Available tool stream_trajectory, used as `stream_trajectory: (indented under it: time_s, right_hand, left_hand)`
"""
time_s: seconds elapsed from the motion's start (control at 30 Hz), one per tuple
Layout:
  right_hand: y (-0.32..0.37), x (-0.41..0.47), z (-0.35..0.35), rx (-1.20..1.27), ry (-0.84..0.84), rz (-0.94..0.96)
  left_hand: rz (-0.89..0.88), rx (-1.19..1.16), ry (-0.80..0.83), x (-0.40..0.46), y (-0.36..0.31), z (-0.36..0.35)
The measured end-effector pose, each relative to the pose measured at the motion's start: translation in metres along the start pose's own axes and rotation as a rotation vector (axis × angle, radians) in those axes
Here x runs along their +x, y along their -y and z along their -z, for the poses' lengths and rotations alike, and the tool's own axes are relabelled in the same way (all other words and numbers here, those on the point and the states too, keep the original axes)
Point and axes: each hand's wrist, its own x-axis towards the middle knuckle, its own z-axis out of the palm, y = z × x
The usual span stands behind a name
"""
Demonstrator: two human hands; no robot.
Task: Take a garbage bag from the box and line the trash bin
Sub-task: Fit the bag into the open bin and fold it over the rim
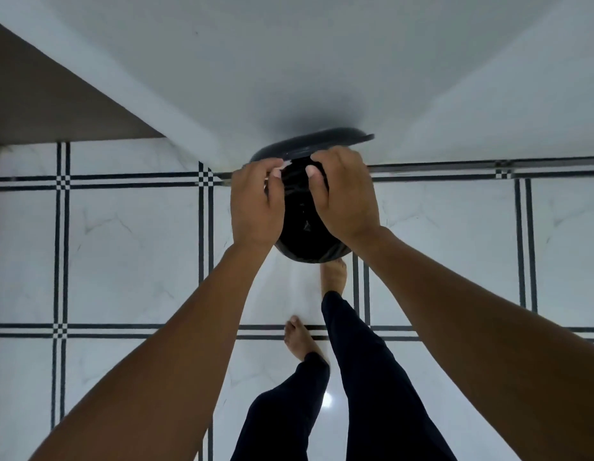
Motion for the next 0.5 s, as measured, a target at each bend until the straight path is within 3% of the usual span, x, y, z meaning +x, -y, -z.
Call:
stream_trajectory:
  time_s: [0.1, 0.17, 0.3, 0.4, 0.5]
  right_hand:
    - [0.005, 0.028, 0.013, -0.145, -0.069, -0.001]
    - [0.002, 0.042, 0.013, -0.227, 0.013, 0.008]
    - [-0.006, 0.056, 0.008, -0.303, 0.354, -0.061]
    - [-0.018, 0.041, 0.001, -0.291, 0.408, -0.079]
    - [-0.039, 0.017, -0.019, -0.337, 0.512, -0.096]
  left_hand:
    - [-0.032, -0.031, -0.051, 0.018, -0.019, 0.010]
    - [-0.053, 0.055, -0.003, 0.033, -0.021, 0.008]
    - [0.074, 0.312, 0.238, 0.057, -0.012, -0.008]
    - [0.193, 0.373, 0.434, 0.050, -0.002, -0.023]
    - [0.188, 0.457, 0.557, 0.033, 0.019, -0.050]
